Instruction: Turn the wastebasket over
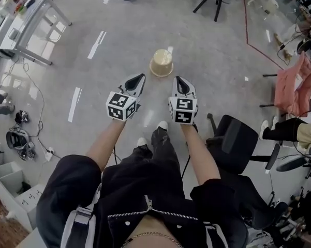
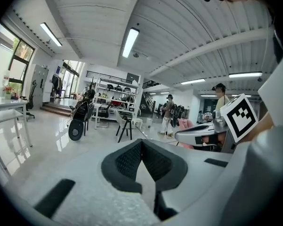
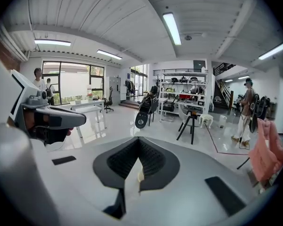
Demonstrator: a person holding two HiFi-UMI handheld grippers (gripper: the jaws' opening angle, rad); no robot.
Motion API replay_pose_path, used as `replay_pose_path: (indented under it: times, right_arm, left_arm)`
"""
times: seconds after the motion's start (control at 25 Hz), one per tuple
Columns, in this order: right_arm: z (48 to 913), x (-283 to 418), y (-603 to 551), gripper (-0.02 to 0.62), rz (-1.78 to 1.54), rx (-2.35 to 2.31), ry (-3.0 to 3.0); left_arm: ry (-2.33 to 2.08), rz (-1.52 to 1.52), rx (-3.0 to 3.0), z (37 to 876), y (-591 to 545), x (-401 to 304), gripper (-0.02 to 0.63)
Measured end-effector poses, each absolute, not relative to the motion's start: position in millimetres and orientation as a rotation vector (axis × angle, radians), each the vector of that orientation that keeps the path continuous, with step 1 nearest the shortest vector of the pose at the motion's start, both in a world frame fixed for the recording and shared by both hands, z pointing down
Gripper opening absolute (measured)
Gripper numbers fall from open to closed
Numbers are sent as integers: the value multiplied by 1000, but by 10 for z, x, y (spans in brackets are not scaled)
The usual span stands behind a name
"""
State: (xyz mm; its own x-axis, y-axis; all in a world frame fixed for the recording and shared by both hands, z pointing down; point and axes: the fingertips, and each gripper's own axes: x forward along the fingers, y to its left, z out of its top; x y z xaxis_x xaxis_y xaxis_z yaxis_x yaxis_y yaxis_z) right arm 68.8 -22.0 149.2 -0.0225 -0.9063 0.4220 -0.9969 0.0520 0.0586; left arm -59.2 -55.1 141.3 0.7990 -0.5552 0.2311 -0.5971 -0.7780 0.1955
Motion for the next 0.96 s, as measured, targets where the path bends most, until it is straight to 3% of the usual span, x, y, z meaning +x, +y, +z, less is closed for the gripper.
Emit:
replay_pose_path:
  times: [0.28, 0.96]
  right_arm:
    - [1326, 281, 93, 9, 319, 1929, -2006]
    - [1228, 66, 402, 9, 316, 1955, -1983]
  left_arm:
    - [-872, 247, 2748, 1374, -155, -847, 3]
    - [-851, 228, 2778, 1234, 134, -1022, 3]
